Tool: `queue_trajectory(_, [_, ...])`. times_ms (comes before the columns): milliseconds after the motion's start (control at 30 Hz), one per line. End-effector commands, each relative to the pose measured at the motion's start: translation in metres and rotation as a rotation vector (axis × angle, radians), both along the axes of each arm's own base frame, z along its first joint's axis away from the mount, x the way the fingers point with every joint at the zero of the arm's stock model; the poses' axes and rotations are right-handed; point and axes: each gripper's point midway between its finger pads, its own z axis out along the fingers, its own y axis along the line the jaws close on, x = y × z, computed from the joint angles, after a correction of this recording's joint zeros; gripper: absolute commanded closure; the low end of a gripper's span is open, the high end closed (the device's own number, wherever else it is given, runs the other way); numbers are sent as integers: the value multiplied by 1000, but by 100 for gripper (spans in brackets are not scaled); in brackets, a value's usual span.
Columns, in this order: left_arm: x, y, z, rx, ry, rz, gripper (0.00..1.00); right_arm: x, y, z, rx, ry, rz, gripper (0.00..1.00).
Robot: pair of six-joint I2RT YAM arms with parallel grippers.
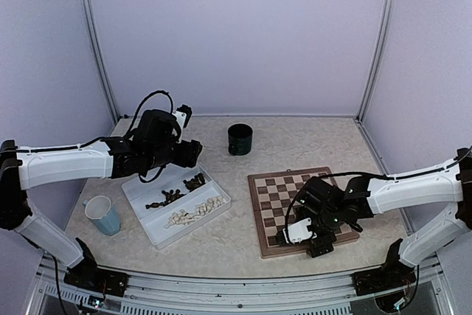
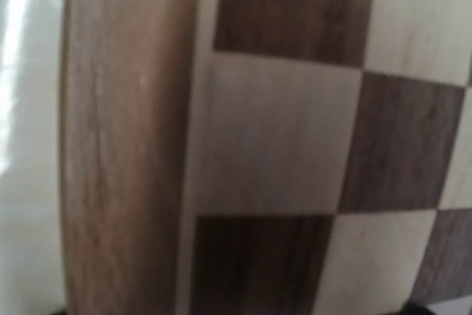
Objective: Set up the chess pieces on the board
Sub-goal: Move the chessboard to the center of the board, then pick up the knight from the storage box.
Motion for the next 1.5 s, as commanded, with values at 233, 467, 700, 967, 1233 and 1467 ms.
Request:
queue_trajectory(233, [-20, 13, -30, 3, 137, -34, 33, 28, 19, 29, 95, -10, -69, 6])
queue_trajectory(467, [-47, -6, -48, -6, 232, -252, 44, 38, 32, 101, 379, 314, -145, 8])
queue_trajectory(700, [-41, -11, -67, 20, 314, -270, 48, 102, -1, 115, 588, 291, -371, 14])
queue_trajectory(967, [-52, -38, -78, -1, 419, -404, 51, 154, -63, 104, 724, 225, -641, 30])
queue_trajectory(1233, [-68, -51, -107, 170, 469, -446, 44, 162, -86, 91, 725, 157, -716, 33])
queue_trajectory(1467, [-65, -49, -132, 259, 515, -396, 48, 160, -85, 88, 729, 164, -705, 33])
